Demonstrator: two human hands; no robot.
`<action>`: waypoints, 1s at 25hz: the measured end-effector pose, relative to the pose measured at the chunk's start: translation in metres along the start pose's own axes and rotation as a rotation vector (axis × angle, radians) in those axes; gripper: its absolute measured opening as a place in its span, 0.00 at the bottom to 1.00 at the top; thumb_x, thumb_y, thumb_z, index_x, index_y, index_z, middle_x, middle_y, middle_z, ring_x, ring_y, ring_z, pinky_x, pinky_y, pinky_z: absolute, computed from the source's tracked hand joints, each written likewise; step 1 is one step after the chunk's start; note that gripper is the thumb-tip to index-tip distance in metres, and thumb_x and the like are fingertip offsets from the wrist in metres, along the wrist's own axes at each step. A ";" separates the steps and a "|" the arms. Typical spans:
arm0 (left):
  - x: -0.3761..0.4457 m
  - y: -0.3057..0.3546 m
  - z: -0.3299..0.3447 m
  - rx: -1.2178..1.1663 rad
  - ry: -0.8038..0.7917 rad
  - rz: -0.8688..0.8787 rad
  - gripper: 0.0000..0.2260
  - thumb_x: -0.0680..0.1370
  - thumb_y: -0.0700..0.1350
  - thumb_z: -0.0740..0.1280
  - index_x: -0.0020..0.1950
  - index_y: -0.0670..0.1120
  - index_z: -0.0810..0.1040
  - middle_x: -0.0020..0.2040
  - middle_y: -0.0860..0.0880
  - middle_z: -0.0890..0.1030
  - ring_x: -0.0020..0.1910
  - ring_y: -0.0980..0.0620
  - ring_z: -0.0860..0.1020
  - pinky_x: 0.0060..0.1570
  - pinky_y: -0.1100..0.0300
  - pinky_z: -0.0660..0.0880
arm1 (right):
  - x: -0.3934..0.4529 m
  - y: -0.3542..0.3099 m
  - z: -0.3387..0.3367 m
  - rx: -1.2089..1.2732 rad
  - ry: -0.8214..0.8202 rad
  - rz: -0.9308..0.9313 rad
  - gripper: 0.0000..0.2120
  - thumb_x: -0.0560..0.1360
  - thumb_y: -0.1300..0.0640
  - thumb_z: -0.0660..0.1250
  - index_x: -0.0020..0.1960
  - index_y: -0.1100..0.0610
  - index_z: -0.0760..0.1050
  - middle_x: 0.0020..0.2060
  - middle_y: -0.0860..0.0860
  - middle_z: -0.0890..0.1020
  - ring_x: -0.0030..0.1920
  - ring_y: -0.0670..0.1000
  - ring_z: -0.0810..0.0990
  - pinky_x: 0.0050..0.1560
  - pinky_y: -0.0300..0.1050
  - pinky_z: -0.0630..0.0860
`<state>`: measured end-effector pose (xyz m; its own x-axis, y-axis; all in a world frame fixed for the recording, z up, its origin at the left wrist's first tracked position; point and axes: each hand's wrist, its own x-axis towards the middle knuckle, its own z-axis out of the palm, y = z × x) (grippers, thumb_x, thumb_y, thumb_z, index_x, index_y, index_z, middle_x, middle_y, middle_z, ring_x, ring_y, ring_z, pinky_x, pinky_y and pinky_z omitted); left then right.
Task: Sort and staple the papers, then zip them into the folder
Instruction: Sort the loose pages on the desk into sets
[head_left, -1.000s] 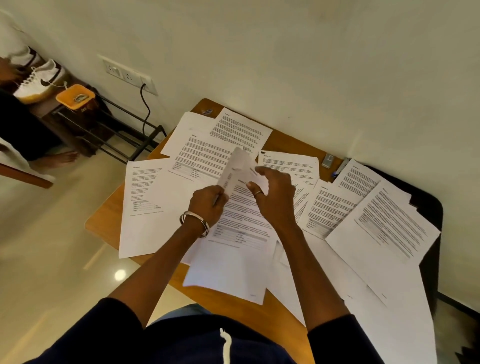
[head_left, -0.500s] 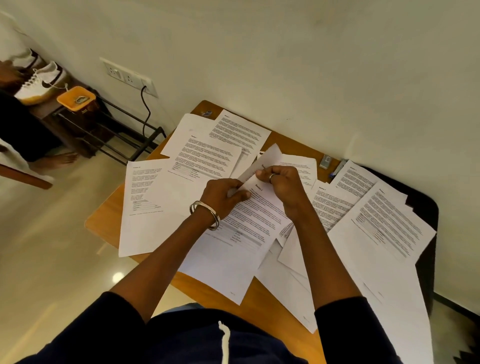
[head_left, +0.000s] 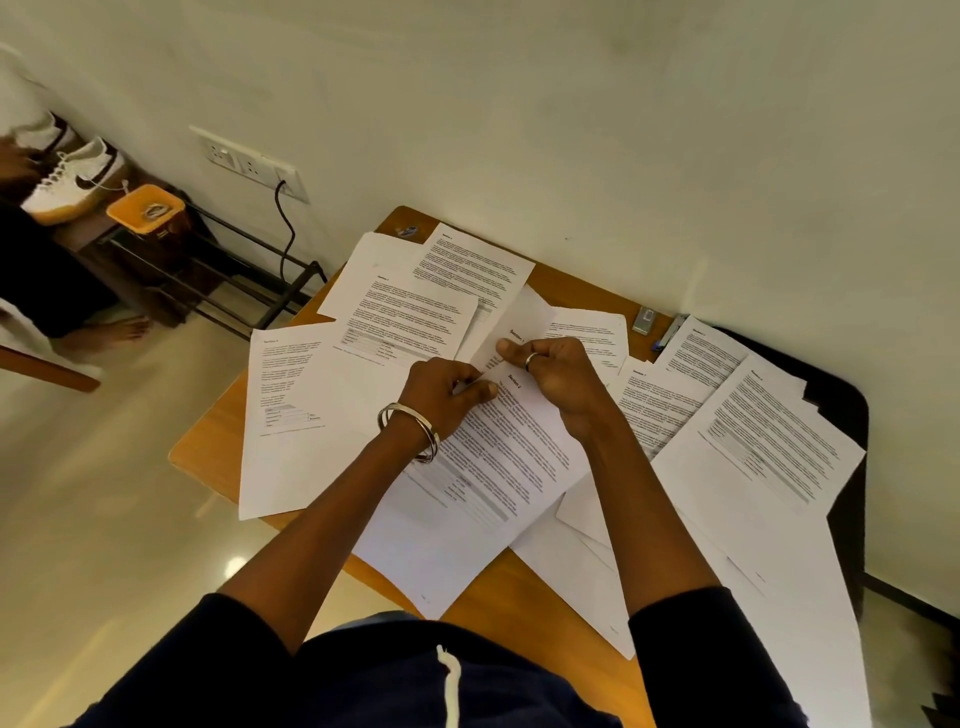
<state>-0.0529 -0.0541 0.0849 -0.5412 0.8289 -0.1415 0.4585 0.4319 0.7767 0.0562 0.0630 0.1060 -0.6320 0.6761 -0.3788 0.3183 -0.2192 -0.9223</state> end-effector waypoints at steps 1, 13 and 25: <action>0.000 -0.001 -0.001 -0.001 -0.003 -0.006 0.11 0.74 0.49 0.69 0.45 0.41 0.83 0.38 0.43 0.82 0.37 0.45 0.78 0.36 0.64 0.70 | 0.000 0.002 0.002 -0.023 -0.005 -0.014 0.08 0.74 0.54 0.71 0.44 0.59 0.83 0.42 0.53 0.86 0.41 0.55 0.85 0.47 0.50 0.82; -0.003 0.002 -0.004 -0.047 0.017 -0.097 0.10 0.74 0.49 0.69 0.47 0.43 0.83 0.35 0.50 0.79 0.31 0.58 0.73 0.31 0.71 0.66 | 0.002 0.000 0.009 -0.049 0.119 -0.045 0.10 0.74 0.51 0.71 0.42 0.58 0.82 0.42 0.53 0.85 0.40 0.53 0.85 0.49 0.53 0.82; 0.003 0.010 -0.019 -0.193 0.161 -0.184 0.11 0.74 0.48 0.69 0.50 0.42 0.82 0.42 0.49 0.79 0.37 0.53 0.75 0.34 0.69 0.67 | -0.004 0.031 -0.030 0.079 0.497 -0.073 0.13 0.73 0.38 0.65 0.53 0.44 0.75 0.59 0.47 0.79 0.59 0.50 0.75 0.60 0.53 0.72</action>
<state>-0.0631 -0.0537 0.1039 -0.7142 0.6696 -0.2038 0.2084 0.4814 0.8514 0.0892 0.0746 0.0815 -0.2320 0.9404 -0.2487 0.2190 -0.1986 -0.9553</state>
